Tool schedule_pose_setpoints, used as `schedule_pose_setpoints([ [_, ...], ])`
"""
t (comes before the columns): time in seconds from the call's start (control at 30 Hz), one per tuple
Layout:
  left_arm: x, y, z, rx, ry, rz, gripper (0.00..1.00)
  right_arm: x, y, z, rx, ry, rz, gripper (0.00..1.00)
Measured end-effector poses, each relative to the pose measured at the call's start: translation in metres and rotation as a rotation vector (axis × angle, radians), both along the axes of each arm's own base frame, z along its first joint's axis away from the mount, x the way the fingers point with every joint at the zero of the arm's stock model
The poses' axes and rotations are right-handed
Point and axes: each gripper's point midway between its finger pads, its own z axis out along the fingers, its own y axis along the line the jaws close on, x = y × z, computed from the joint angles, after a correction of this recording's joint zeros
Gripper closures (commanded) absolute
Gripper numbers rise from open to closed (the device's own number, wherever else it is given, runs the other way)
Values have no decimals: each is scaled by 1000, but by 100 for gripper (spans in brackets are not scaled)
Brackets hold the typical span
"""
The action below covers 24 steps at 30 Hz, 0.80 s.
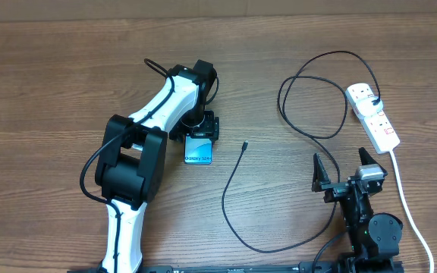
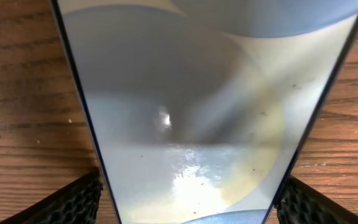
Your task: Plug charger to phone and switch on socket
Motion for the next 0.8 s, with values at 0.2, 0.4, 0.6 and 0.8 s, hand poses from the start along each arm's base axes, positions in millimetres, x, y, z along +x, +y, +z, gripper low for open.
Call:
schedule_pose_setpoints([
  [0.2, 1, 0, 0, -1, -7, 0, 23, 0, 0, 0, 0, 0, 0, 0],
  [0.4, 2, -1, 0, -2, -12, 0, 14, 0, 0, 0, 1, 0, 0, 0],
  [0.6, 8, -1, 0, 0, -39, 2, 2, 0, 0, 0, 0, 0, 1, 0],
  [0.8, 11, -1, 0, 1, -51, 2, 5, 0, 0, 0, 0, 0, 0, 0],
])
